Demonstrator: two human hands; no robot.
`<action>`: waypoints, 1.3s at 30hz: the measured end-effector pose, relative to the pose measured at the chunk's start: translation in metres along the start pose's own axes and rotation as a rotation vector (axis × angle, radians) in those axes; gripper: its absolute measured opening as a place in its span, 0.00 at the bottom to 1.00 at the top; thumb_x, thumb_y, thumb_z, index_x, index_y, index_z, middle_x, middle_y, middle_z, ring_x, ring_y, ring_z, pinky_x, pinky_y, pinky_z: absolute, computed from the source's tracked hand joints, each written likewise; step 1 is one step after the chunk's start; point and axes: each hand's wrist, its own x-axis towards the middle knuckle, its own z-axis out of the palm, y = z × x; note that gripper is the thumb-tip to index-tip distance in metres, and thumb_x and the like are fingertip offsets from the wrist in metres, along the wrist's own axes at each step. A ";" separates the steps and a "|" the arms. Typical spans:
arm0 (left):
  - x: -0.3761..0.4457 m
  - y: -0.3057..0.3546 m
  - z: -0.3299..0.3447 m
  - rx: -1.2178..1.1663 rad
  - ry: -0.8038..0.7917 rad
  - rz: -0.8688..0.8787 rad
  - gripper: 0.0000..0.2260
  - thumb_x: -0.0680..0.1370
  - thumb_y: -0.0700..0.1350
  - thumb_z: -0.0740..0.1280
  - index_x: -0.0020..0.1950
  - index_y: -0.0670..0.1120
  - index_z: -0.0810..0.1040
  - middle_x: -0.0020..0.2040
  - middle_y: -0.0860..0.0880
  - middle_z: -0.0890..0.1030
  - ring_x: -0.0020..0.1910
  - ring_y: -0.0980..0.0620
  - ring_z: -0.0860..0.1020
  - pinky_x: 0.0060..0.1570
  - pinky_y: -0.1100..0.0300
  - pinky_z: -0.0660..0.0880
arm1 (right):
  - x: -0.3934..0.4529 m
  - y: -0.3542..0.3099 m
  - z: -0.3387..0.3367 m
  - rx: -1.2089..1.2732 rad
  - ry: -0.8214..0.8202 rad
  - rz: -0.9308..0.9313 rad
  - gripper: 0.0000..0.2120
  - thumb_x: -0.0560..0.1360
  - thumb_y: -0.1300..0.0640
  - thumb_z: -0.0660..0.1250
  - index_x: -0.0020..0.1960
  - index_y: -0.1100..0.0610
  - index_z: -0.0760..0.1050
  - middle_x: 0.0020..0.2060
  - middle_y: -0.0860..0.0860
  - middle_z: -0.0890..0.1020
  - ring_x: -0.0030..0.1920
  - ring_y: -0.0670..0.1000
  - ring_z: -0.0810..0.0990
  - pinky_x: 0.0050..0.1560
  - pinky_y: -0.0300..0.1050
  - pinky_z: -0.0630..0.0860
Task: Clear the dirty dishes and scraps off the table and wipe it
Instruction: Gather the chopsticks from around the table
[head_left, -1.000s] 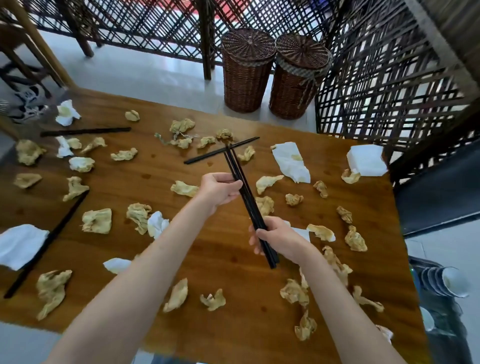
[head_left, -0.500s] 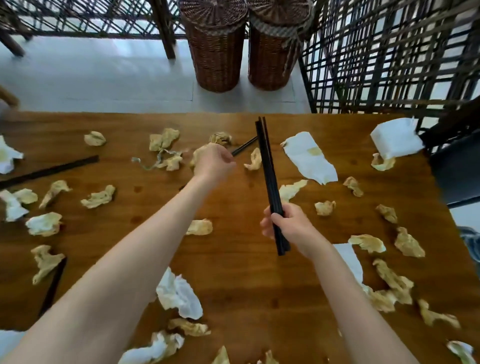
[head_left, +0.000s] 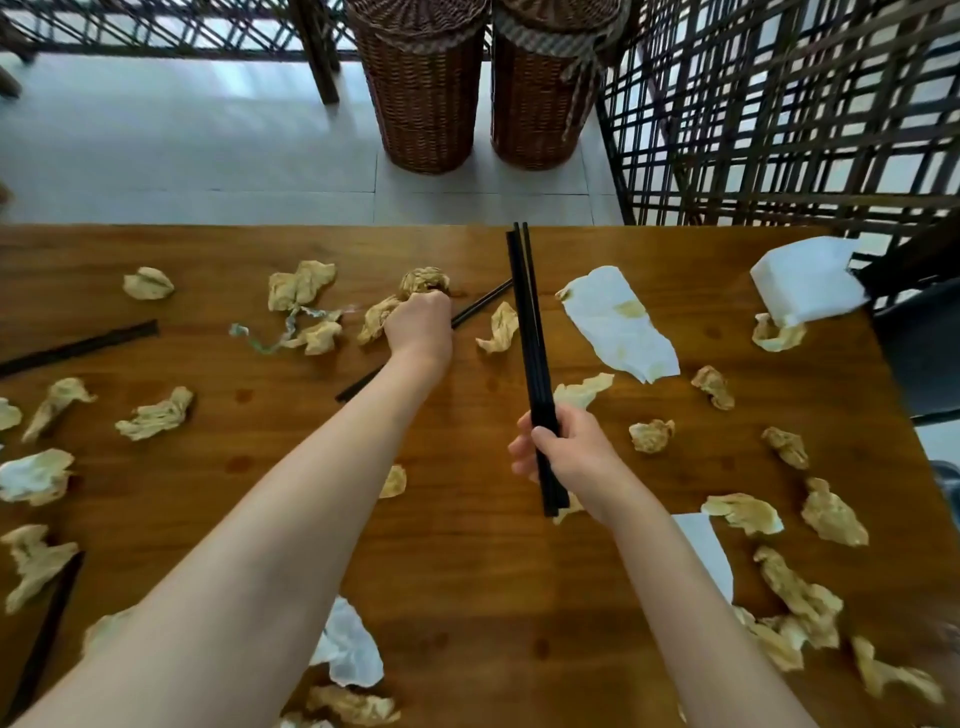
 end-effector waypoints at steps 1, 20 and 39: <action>0.002 0.001 0.000 -0.034 -0.017 -0.017 0.04 0.75 0.38 0.68 0.50 0.41 0.78 0.48 0.42 0.81 0.47 0.41 0.80 0.34 0.54 0.68 | 0.000 0.001 0.000 0.000 0.000 0.000 0.06 0.80 0.60 0.59 0.50 0.52 0.73 0.39 0.50 0.82 0.36 0.46 0.83 0.32 0.34 0.76; 0.000 0.019 -0.001 -0.143 0.001 -0.126 0.04 0.75 0.34 0.68 0.49 0.39 0.78 0.47 0.41 0.80 0.47 0.41 0.79 0.34 0.55 0.68 | -0.007 0.022 -0.029 0.042 -0.006 -0.008 0.07 0.80 0.62 0.57 0.50 0.55 0.74 0.39 0.53 0.82 0.37 0.49 0.83 0.38 0.41 0.79; -0.018 0.019 -0.042 -0.116 0.038 -0.005 0.09 0.76 0.31 0.63 0.55 0.38 0.76 0.51 0.40 0.79 0.50 0.40 0.78 0.41 0.53 0.73 | -0.008 0.025 -0.030 0.062 0.009 -0.027 0.09 0.80 0.63 0.57 0.49 0.54 0.74 0.40 0.52 0.83 0.37 0.49 0.84 0.39 0.43 0.79</action>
